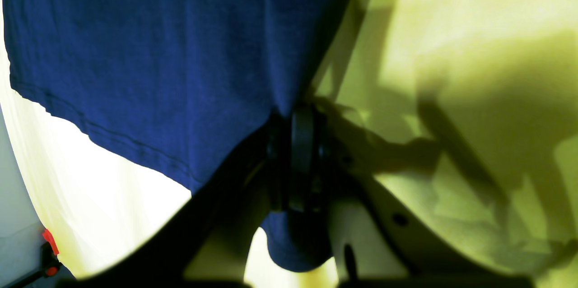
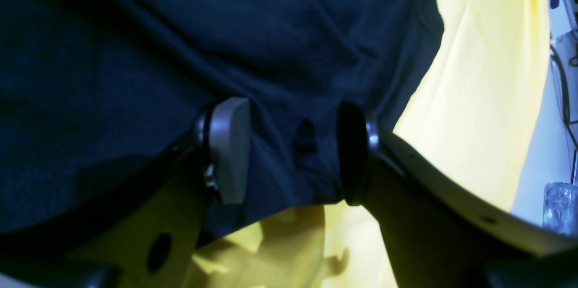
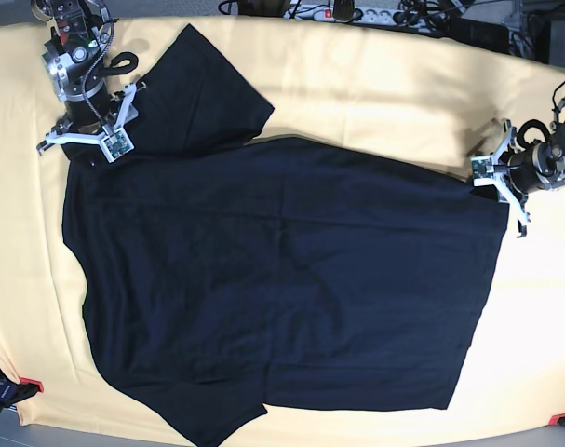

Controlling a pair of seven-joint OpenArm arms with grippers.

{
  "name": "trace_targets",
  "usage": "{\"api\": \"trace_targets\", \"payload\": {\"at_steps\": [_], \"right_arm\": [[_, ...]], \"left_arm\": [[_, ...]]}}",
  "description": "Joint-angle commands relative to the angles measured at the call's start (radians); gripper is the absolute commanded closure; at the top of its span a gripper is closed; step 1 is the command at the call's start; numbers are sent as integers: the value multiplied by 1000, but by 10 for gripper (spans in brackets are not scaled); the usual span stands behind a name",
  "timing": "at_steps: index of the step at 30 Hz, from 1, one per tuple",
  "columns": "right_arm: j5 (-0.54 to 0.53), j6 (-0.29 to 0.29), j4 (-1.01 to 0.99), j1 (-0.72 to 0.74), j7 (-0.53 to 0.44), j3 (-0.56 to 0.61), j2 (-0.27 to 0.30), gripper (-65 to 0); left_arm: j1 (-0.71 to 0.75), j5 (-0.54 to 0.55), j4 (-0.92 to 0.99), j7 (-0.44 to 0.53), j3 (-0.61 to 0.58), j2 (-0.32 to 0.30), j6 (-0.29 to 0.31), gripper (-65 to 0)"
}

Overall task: Fold the T-shirt properly
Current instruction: 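Grasp the shirt edges with both grippers and drag them apart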

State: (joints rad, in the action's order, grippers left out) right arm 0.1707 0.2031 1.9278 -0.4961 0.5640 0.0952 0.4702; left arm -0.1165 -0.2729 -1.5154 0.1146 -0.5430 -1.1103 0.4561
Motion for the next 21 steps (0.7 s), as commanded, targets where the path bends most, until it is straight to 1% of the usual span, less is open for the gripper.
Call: {"api": "trace_targets", "payload": {"at_steps": [1, 2, 3, 5, 7, 8, 9, 13, 15, 18, 21], "right_arm": [[4, 3, 0, 2, 23, -6, 13, -328], [2, 3, 0, 6, 24, -6, 13, -309], [-7, 4, 0, 9, 27, -6, 13, -269], [-18, 9, 0, 9, 32, -6, 13, -164], [-18, 26, 0, 9, 34, -6, 13, -25], [-18, 26, 0, 9, 35, -6, 13, 0], [-16, 23, 0, 9, 35, -6, 13, 0], [18, -39, 22, 9, 37, -6, 15, 0], [20, -53, 55, 9, 66, -6, 23, 0], [20, -53, 105, 2, 113, -6, 50, 0], [21, -55, 133, -19, 119, -6, 89, 0]], "left_arm": [[-9, 2, -3, 4, 6, -18, -1, 0], [-9, 2, -3, 4, 6, -18, -1, 0], [-9, 2, -3, 4, 6, -18, -1, 0], [-9, 2, -3, 4, 6, -18, -1, 0], [-9, 2, -3, 4, 6, -17, -1, 0], [-9, 2, -3, 4, 6, -17, -1, 0], [-9, 2, -3, 4, 6, -18, -1, 0], [-19, 2, -6, 4, 6, -20, -9, 0], [-29, 2, -11, 4, 6, -24, -24, 0], [-31, 2, -31, 4, 8, -40, -35, 0], [-31, 2, -66, -5, 8, -59, -26, 0]]}}
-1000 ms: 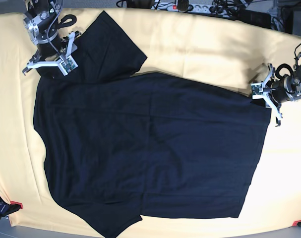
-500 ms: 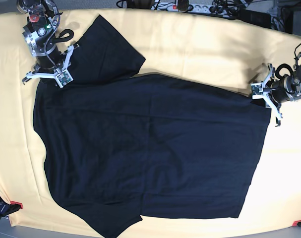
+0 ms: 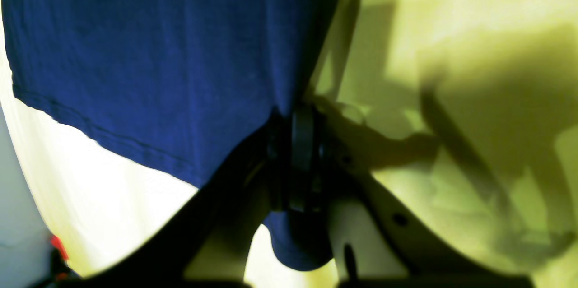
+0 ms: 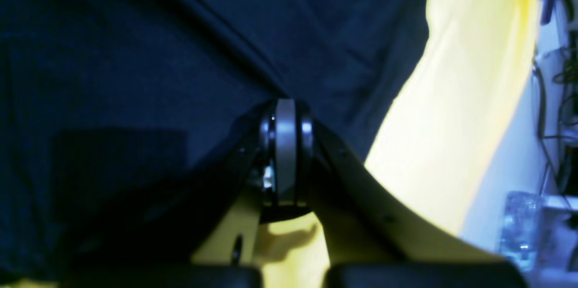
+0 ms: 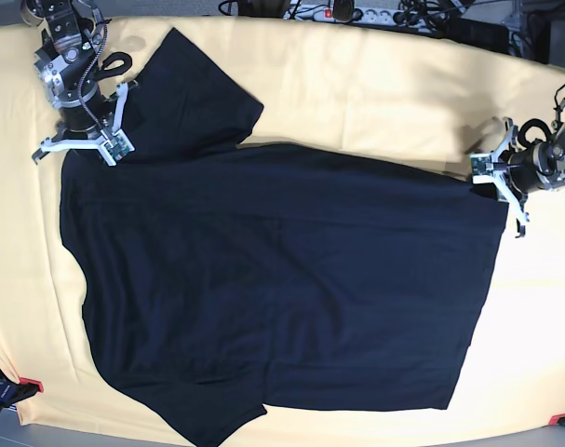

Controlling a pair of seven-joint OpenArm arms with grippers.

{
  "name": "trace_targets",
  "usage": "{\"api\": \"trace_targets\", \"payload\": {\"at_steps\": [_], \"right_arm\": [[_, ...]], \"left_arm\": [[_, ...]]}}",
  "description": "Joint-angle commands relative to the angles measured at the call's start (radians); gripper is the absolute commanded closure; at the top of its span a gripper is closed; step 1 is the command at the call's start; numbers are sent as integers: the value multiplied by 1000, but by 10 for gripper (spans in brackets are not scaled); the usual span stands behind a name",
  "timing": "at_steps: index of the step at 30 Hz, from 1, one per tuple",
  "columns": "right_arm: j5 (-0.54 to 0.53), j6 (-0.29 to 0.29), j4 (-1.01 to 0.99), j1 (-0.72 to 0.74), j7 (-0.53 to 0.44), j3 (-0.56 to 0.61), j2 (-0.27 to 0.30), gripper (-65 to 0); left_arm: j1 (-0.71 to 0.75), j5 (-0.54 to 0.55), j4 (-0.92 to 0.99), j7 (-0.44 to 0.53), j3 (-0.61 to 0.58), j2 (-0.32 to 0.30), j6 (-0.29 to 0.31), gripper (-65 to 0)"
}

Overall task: Fold the T-shirt properly
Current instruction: 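Grasp the shirt edges with both grippers and drag them apart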

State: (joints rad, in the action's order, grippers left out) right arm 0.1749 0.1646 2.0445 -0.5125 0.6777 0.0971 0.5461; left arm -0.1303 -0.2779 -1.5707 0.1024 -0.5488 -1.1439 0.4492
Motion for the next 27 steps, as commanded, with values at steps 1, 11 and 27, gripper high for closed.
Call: {"api": "trace_targets", "payload": {"at_steps": [1, 11, 27], "right_arm": [[16, -16, 23, -11, 5, -8, 24, 0], [50, -37, 124, -126, 50, -64, 87, 0], [-44, 12, 230, -346, 122, -207, 89, 0]], "left_arm": [[-17, 7, -26, 5, 13, -32, -19, 0], [-17, 82, -199, 0, 13, -126, 83, 0], [44, 138, -404, -9, 13, -267, 249, 0]]}}
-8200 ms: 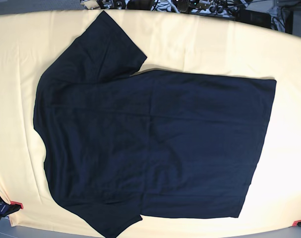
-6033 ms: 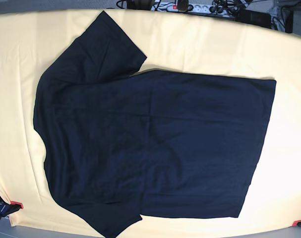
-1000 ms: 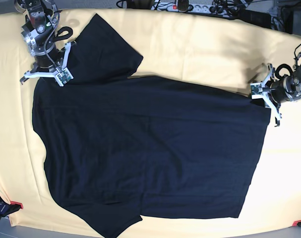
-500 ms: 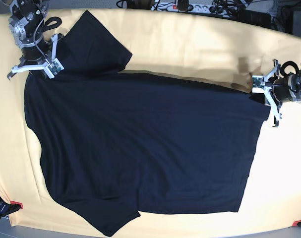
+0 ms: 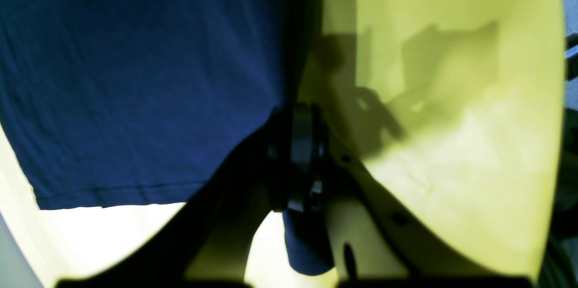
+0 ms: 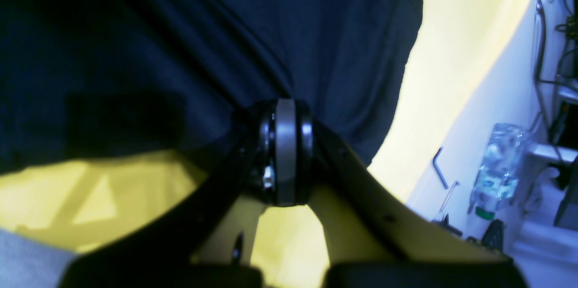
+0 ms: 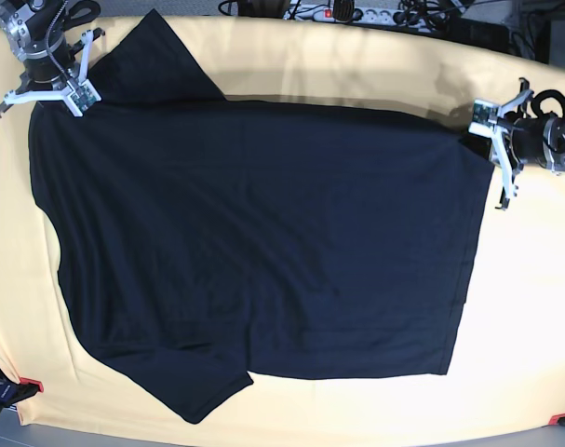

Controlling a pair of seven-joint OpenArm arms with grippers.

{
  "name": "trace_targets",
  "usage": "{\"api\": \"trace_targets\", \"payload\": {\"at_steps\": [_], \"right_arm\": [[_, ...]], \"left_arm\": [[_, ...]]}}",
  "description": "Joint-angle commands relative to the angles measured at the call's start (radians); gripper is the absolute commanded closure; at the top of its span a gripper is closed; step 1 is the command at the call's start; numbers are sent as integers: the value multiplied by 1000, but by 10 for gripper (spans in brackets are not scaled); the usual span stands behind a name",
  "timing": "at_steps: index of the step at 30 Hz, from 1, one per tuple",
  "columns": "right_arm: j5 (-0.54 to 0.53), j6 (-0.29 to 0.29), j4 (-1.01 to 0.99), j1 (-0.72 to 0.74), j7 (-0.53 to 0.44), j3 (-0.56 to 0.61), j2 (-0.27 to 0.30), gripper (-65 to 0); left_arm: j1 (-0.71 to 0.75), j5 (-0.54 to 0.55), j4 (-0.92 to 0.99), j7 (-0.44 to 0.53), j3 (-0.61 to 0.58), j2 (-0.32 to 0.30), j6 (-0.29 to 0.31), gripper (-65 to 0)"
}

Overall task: Fold the T-shirt properly
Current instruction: 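Grasp the shirt edges with both grippers and drag them apart, then regrasp the shirt side edge with both grippers, lifting the fabric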

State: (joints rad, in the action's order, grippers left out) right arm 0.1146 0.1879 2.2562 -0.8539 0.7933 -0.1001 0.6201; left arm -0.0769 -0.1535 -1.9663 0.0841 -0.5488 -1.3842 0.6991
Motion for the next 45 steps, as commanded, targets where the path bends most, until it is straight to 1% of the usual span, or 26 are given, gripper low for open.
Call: {"api": "trace_targets", "payload": {"at_steps": [1, 3, 7, 10, 12, 14, 18, 23, 27, 30, 34, 37, 39, 40, 43, 45], "right_arm": [[16, -11, 18, -8, 21, -10, 14, 0], [16, -11, 20, -18, 41, -10, 14, 0], [16, -4, 22, -45, 46, -10, 14, 0], [16, -5, 23, -77, 46, -10, 14, 0], [16, -17, 31, -101, 45, -10, 14, 0], [16, -20, 51, -120, 38, -10, 14, 0], [16, -20, 100, -148, 38, -12, 14, 0], [16, -18, 100, -169, 42, -12, 14, 0], [15, -11, 100, -169, 66, -12, 14, 0], [16, -12, 100, -185, 83, -12, 14, 0], [18, -13, 100, -201, 82, -12, 14, 0], [77, -37, 100, -198, 73, -12, 15, 0], [146, -44, 100, -198, 51, -13, 15, 0], [163, -51, 100, -198, 40, -14, 15, 0], [147, -51, 100, -195, -10, -24, 32, 0], [144, -58, 100, -179, -72, -26, 45, 0]], "left_arm": [[-2, 13, -29, 2, 13, -40, -1, 0], [2, 19, -77, -28, 13, -64, -1, 0], [3, 132, -169, -133, 13, -108, -1, 0], [19, 207, -221, -272, 13, -123, -1, 0], [41, 251, -241, -371, 13, -126, -1, 0], [71, 291, -249, -430, 13, -126, -1, 0], [140, 293, -256, -478, 13, -126, -1, 0], [233, 294, -299, -615, 13, -126, -1, 0], [301, 294, -362, -696, 13, -126, -1, 0], [338, 289, -390, -715, 13, -124, -1, 0], [348, 237, -390, -709, 13, -106, -2, 0], [348, 151, -390, -692, 13, -90, -77, 0], [348, 80, -390, -681, 13, -82, -142, 0], [348, 40, -390, -670, 13, -77, -177, 0], [343, -61, -390, -608, 13, -58, -269, 0], [327, -102, -390, -566, 13, -34, -307, 0]]}}
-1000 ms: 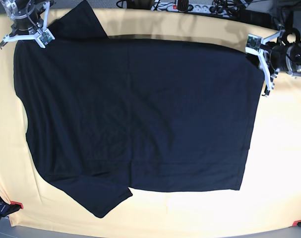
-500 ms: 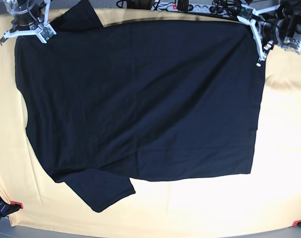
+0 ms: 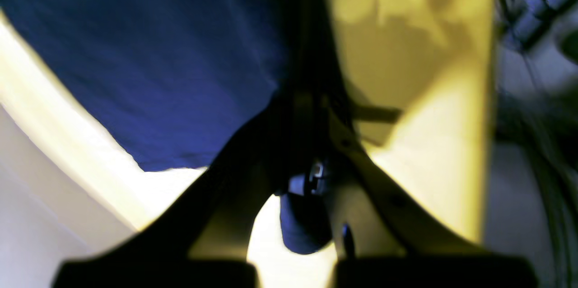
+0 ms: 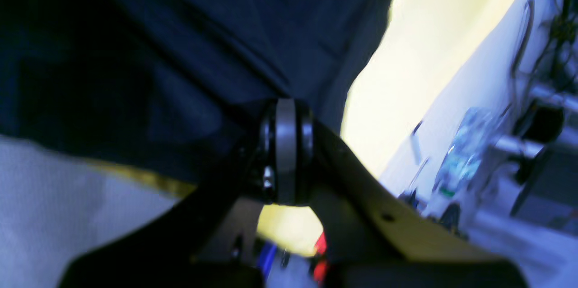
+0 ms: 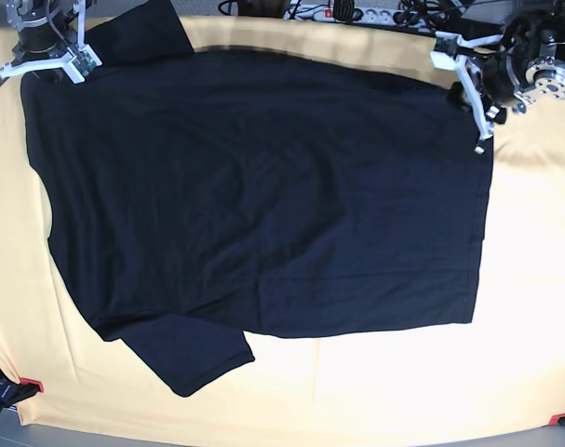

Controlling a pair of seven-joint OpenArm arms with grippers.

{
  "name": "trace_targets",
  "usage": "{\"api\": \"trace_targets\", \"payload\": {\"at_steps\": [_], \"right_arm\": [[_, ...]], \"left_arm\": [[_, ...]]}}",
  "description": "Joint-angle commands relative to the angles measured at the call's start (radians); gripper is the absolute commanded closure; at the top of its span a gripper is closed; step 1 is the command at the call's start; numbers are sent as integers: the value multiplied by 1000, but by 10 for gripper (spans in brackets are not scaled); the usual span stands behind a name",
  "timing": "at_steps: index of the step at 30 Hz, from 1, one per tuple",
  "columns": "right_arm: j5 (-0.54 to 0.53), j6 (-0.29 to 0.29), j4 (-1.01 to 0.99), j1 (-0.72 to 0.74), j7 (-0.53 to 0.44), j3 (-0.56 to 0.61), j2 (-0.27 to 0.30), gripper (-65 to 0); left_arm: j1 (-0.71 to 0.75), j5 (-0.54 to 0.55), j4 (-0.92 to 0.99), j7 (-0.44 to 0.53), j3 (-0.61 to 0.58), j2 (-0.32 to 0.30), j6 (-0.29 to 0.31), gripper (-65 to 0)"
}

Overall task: Fold the T-shirt properly
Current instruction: 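Regrasp the shirt side edge with both grippers, lifting the fabric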

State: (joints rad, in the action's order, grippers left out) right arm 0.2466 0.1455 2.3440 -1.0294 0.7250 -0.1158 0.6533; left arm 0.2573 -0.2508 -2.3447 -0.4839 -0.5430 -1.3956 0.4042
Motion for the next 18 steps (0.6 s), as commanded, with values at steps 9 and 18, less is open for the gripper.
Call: {"api": "trace_targets", "payload": {"at_steps": [9, 18], "right_arm": [[-191, 97, 2, 253, -122, -10, 23, 0], [-333, 188, -229, 495, -132, -9, 31, 0]], "left_arm": [[-194, 2, 199, 109, 8, 131, -43, 0], [-340, 17, 442, 253, 8, 234, -43, 0]]}}
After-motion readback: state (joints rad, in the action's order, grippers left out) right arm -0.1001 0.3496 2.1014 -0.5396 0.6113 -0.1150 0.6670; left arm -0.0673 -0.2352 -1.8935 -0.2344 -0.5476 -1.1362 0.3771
